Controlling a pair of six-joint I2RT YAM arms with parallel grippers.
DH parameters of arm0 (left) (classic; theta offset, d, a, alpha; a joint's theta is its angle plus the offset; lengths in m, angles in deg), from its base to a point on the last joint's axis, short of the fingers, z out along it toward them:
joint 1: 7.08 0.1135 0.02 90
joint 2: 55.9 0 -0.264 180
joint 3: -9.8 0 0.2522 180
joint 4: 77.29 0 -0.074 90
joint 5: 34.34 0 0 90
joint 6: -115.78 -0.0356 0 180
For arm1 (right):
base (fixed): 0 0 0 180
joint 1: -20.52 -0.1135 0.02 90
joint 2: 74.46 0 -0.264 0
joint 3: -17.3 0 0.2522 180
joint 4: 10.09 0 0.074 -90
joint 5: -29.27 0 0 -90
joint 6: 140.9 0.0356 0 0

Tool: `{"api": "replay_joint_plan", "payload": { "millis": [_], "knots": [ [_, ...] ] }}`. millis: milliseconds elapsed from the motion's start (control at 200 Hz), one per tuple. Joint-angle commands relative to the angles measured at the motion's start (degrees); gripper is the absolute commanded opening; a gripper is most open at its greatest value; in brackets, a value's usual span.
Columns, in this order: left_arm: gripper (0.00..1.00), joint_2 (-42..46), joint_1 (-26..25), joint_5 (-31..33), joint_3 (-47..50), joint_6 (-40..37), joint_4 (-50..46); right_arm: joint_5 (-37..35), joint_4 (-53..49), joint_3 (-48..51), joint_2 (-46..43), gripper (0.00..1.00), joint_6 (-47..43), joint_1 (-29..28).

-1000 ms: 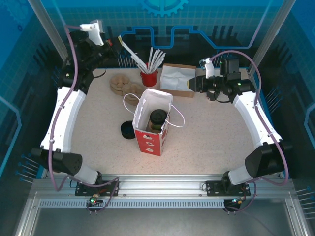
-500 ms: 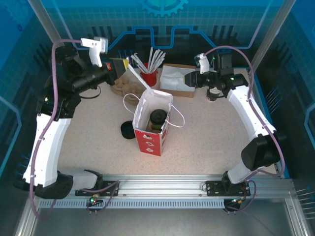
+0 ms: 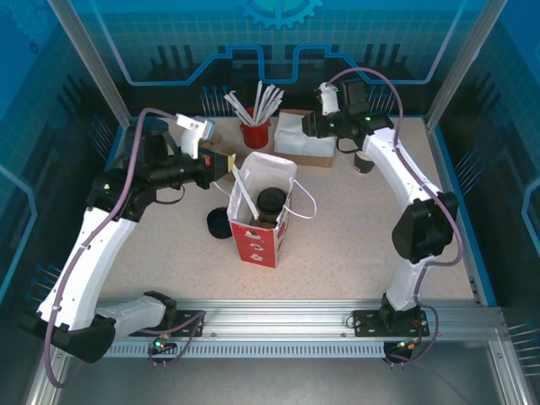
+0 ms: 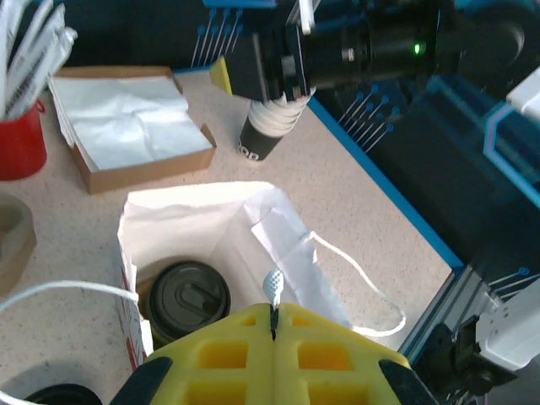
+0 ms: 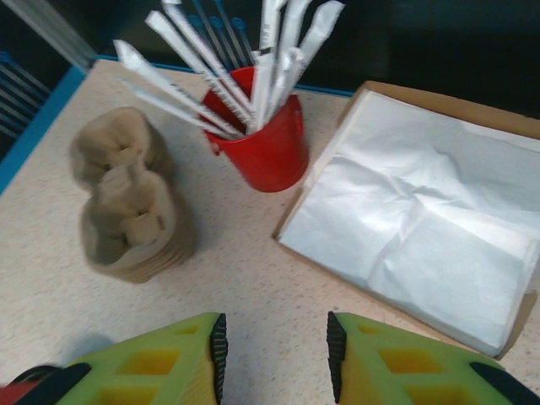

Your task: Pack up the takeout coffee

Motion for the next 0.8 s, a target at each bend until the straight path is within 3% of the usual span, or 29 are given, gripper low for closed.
{"api": "replay_joint_plan", "payload": {
  "millis": [0,435,510,665,795],
  "knots": [
    [0.00,2.22,-1.37,-3.15,4.11,-1.90,4.33,-6.23,-0.07,-3.95,3.87,0.41,1.88,-0.78],
    [0.00,4.52,-3.56,-4.83,14.48,-2.57,10.38,-12.24,-1.88,-15.36,18.15,0.47,3.18,-1.68],
    [0.21,4.82,-3.48,-4.55,14.43,-2.85,10.21,-14.69,-2.23,-17.01,19.87,0.48,3.76,-1.86],
    [0.45,5.03,-3.49,-2.51,12.94,-3.48,8.48,-17.40,-3.27,-20.74,23.20,0.49,4.58,-1.97],
    [0.53,5.12,-3.50,-0.39,11.31,-3.70,7.29,-18.74,-4.75,-24.54,26.60,0.53,4.54,-2.10]
  ]
}}
